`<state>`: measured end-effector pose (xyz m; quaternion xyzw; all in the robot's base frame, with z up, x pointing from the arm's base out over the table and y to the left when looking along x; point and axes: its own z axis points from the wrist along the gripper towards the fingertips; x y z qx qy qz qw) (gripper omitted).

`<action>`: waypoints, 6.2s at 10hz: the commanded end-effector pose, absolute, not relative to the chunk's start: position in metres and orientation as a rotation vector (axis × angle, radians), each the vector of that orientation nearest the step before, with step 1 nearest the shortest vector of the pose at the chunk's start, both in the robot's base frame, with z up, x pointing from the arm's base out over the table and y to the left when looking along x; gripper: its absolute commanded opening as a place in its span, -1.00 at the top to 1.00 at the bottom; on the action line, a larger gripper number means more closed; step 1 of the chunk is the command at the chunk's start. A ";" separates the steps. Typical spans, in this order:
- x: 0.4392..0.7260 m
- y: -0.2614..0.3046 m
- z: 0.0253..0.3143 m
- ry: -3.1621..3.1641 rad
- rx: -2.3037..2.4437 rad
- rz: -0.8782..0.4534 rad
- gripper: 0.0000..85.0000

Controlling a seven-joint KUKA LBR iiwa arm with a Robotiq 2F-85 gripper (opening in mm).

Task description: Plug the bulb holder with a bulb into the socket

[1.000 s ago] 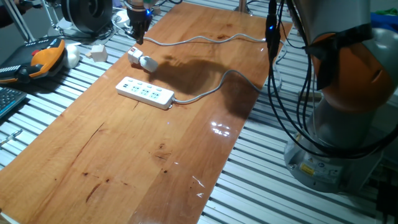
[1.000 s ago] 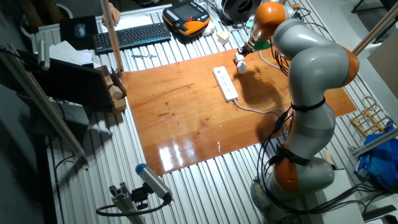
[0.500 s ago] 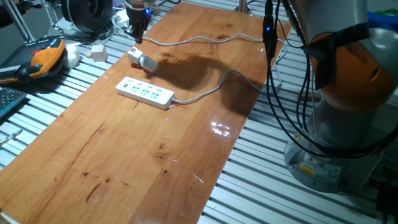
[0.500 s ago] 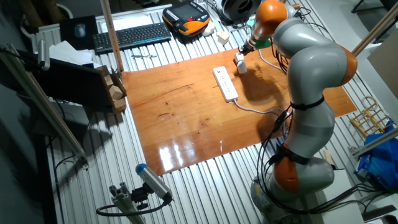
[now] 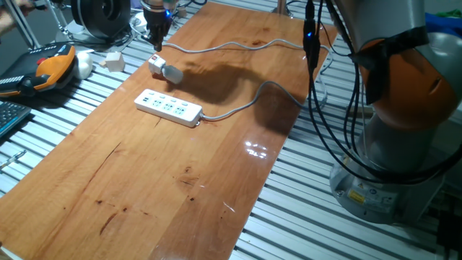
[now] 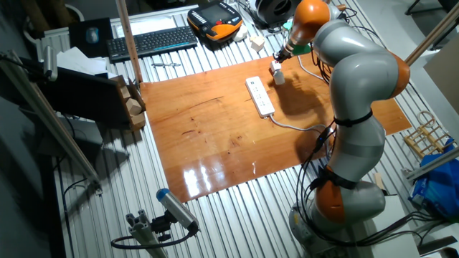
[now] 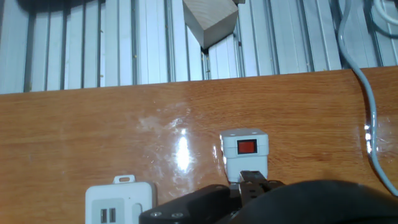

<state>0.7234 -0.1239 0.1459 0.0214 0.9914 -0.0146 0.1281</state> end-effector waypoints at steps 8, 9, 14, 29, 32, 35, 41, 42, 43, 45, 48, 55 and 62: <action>0.728 -0.126 0.140 2.886 -0.016 -0.032 1.00; 0.728 -0.127 0.140 2.886 -0.026 -0.029 0.60; 0.728 -0.128 0.139 2.854 -0.014 -0.029 -0.60; 0.736 -0.138 0.110 2.852 -0.067 0.000 -0.60; 0.738 -0.138 0.103 2.852 -0.063 0.018 -0.60; 0.742 -0.136 0.102 2.852 -0.066 0.009 -0.60; 0.749 -0.139 0.094 2.850 -0.082 0.015 -0.60; 0.749 -0.138 0.094 2.850 -0.083 0.010 -0.60; 0.750 -0.137 0.092 2.850 -0.086 0.004 -0.60; 0.751 -0.137 0.088 2.845 -0.088 0.003 -0.60; 0.753 -0.137 0.085 2.838 -0.090 -0.010 -0.60; 0.755 -0.139 0.074 2.817 -0.067 -0.020 -0.60; 0.756 -0.137 0.069 2.817 -0.038 -0.020 -0.60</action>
